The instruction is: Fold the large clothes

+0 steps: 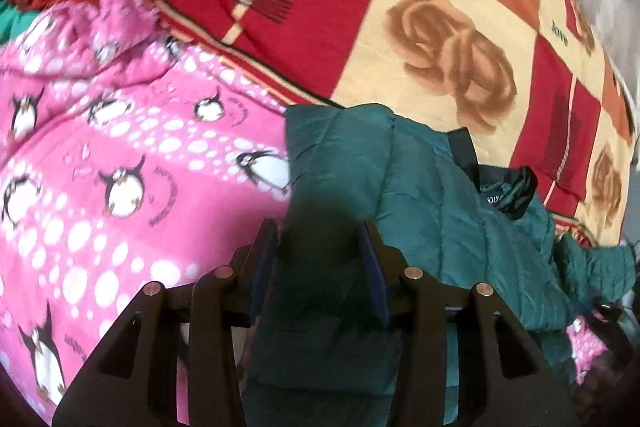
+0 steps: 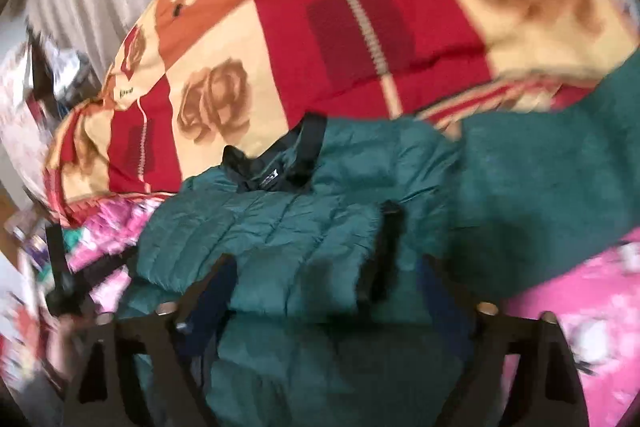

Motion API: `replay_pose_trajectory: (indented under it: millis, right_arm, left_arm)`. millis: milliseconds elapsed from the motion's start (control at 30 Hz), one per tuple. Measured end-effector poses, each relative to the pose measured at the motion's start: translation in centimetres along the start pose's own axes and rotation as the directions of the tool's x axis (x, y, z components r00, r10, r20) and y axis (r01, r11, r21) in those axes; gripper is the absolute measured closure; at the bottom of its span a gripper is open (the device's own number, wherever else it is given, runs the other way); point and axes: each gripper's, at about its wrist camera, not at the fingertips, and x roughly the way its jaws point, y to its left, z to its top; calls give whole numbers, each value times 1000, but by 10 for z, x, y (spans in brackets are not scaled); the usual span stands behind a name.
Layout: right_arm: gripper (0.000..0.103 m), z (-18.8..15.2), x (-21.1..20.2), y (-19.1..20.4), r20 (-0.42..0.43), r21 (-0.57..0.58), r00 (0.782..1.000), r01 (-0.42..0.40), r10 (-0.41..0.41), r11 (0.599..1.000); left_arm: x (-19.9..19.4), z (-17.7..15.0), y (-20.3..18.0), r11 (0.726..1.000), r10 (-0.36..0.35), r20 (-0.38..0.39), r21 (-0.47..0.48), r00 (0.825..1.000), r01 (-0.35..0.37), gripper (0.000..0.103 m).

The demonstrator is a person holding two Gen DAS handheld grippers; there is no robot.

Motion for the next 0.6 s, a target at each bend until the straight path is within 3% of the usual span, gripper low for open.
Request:
replay_pose_trajectory:
  millis: [133, 200, 267, 367, 433, 467, 600]
  right_arm:
    - [31, 0, 50, -14, -159, 52, 987, 4, 5, 999]
    - [46, 1, 54, -16, -164, 53, 986, 6, 3, 999]
    - [84, 3, 49, -15, -160, 29, 987, 0, 5, 1000]
    - [89, 9, 37, -13, -130, -63, 989, 67, -74, 996]
    - [90, 13, 30, -22, -120, -93, 984, 124, -135, 988]
    - [90, 15, 30, -28, -122, -93, 979, 151, -161, 984]
    - [90, 12, 32, -57, -157, -53, 967, 195, -201, 979]
  left_arm:
    - [3, -4, 16, 997, -10, -10, -81, 1000, 9, 59]
    - [5, -5, 19, 995, -5, -16, -96, 1000, 3, 53]
    - [6, -6, 20, 994, -9, -18, -105, 1000, 7, 52]
    - [7, -8, 17, 996, -11, -22, -94, 1000, 9, 52]
    - [8, -9, 15, 997, -9, -27, -82, 1000, 6, 45]
    - [8, -9, 14, 997, -3, -28, -73, 1000, 1, 40]
    - [9, -6, 9, 998, 15, -43, -54, 999, -18, 39]
